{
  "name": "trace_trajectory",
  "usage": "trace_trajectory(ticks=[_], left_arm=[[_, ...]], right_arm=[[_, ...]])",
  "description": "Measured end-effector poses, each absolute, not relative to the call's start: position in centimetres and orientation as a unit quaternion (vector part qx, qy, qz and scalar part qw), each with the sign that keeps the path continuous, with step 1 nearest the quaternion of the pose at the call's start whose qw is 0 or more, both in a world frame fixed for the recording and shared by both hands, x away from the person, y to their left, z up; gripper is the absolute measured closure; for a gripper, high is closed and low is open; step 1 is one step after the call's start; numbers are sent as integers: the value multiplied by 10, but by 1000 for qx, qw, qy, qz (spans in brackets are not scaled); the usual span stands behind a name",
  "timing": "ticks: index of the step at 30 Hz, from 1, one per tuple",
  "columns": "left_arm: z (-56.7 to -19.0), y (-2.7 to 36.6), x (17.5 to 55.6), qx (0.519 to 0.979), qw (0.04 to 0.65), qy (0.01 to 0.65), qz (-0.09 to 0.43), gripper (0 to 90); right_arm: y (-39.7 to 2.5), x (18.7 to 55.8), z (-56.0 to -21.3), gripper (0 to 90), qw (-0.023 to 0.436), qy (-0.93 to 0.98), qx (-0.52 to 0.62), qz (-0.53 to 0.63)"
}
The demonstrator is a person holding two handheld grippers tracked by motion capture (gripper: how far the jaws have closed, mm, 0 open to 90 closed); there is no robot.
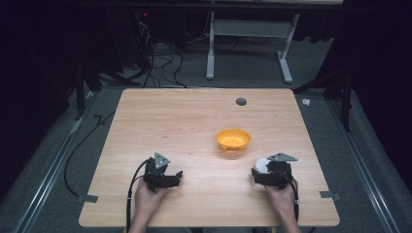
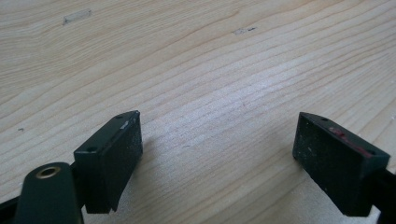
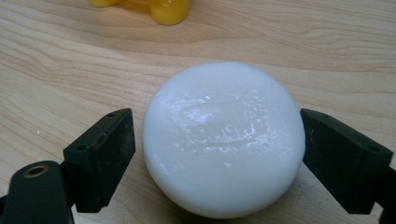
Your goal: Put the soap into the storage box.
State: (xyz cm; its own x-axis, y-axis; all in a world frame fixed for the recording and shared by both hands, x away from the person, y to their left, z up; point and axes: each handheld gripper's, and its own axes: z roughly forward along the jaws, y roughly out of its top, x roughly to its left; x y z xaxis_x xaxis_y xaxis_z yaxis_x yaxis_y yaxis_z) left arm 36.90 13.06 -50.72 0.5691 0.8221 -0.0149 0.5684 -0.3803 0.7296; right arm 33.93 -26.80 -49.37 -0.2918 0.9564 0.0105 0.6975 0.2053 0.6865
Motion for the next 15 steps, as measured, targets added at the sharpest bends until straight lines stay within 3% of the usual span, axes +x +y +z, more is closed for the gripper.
trace_trajectory(ticks=[15], left_arm=[[-507,131,369,811,355,428,179,162]], right_arm=[[-267,339,-499,227,223,748,551,295]])
